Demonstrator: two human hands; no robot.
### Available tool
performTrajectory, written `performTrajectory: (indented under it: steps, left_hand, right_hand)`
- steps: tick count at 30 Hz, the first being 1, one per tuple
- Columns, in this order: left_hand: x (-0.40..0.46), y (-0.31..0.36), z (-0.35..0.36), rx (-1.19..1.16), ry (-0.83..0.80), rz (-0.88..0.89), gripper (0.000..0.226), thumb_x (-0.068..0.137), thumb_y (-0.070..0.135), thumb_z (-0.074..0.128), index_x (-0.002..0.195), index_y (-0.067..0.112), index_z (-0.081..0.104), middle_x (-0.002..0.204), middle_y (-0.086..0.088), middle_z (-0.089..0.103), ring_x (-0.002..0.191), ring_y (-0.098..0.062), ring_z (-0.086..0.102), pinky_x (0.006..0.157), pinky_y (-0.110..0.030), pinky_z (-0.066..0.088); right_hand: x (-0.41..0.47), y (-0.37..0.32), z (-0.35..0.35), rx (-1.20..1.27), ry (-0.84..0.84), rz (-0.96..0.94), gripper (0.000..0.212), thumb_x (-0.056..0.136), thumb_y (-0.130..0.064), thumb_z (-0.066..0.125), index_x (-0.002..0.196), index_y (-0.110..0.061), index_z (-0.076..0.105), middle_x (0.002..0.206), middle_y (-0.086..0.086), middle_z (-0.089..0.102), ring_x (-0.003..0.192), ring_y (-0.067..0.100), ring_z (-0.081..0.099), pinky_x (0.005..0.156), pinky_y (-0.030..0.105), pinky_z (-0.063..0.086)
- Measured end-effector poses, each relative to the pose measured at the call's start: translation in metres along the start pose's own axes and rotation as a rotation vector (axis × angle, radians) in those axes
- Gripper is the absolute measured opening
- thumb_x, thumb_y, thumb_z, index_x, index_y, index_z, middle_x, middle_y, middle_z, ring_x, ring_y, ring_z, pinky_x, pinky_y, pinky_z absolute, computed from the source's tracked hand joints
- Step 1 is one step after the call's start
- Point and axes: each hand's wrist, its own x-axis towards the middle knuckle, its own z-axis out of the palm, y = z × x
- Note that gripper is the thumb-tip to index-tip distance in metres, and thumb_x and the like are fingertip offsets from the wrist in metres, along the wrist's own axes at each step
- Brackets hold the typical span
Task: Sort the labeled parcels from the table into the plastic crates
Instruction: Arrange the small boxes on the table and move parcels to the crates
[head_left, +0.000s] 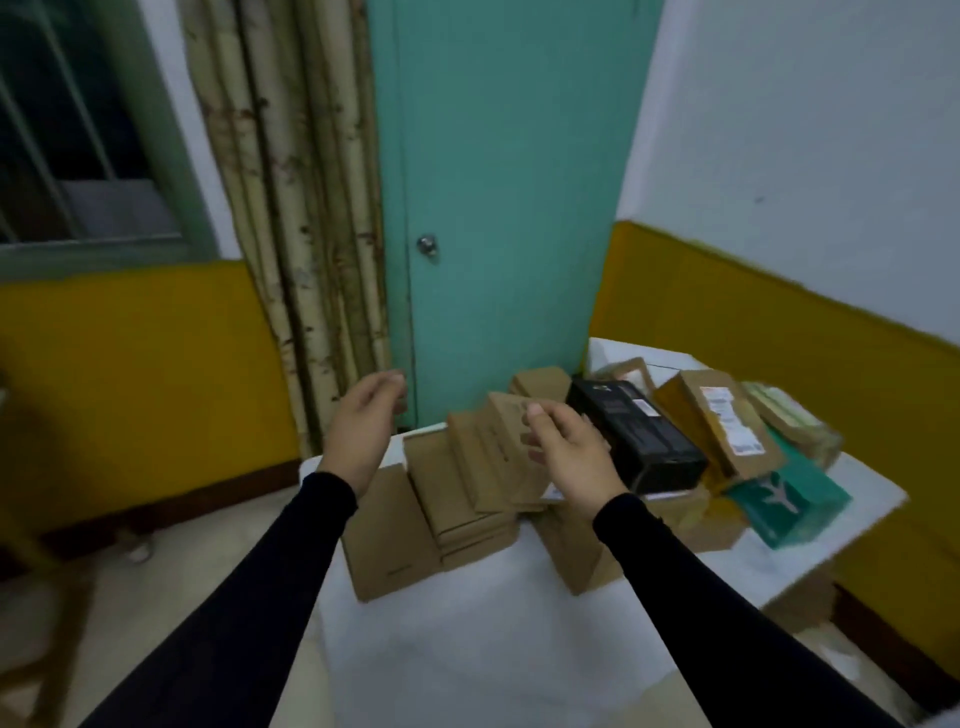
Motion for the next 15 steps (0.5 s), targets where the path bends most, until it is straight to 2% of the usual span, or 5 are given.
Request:
performTrajectory:
  steps: [2,5,7,9,15]
  left_hand:
    - [0.006,-0.017,-0.017,0.052,0.047,-0.040,0.038,0.101,0.041,0.047,0.133,0.022,0.056,0.134,0.003,0.058,0.121,-0.014,0.055,0.109,-0.040,0.041]
    - [0.012,-0.047,-0.039,0.091,0.120,-0.127,0.036,0.101,0.042,0.047,0.131,0.024,0.056,0.127,0.003,0.060,0.111,-0.014,0.058,0.102,-0.038,0.045]
    - [0.010,-0.070,-0.048,0.111,0.157,-0.208,0.031,0.101,0.039,0.047,0.124,0.022,0.058,0.117,0.001,0.062,0.105,-0.018,0.060,0.094,-0.035,0.047]
    - [0.009,-0.096,-0.056,0.168,0.192,-0.298,0.030,0.099,0.039,0.047,0.120,0.022,0.060,0.119,-0.001,0.062,0.108,-0.023,0.059,0.096,-0.038,0.046]
    - [0.009,-0.163,-0.058,0.326,0.205,-0.583,0.047,0.099,0.036,0.047,0.141,0.014,0.047,0.145,-0.008,0.049,0.126,-0.027,0.051,0.105,-0.036,0.040]
  right_hand:
    - [0.014,0.005,0.028,-0.026,-0.092,0.040,0.036,0.099,-0.048,0.048,0.123,-0.024,0.060,0.115,-0.005,0.065,0.112,0.015,0.060,0.105,0.044,0.047]
    - [0.031,0.022,0.073,-0.079,-0.236,0.085,0.034,0.100,-0.047,0.047,0.118,-0.022,0.061,0.112,-0.003,0.066,0.109,0.017,0.062,0.102,0.040,0.047]
    - [0.036,0.034,0.098,-0.117,-0.319,0.099,0.025,0.101,-0.044,0.046,0.105,-0.025,0.061,0.099,-0.005,0.066,0.100,0.016,0.063,0.090,0.033,0.049]
    - [0.040,0.047,0.120,-0.191,-0.421,0.117,0.024,0.102,-0.046,0.043,0.098,-0.029,0.059,0.095,-0.007,0.064,0.093,0.013,0.060,0.081,0.028,0.045]
    - [0.048,0.093,0.157,-0.374,-0.760,0.137,0.040,0.106,-0.040,0.035,0.131,-0.016,0.054,0.117,-0.001,0.056,0.118,0.020,0.051,0.094,0.027,0.039]
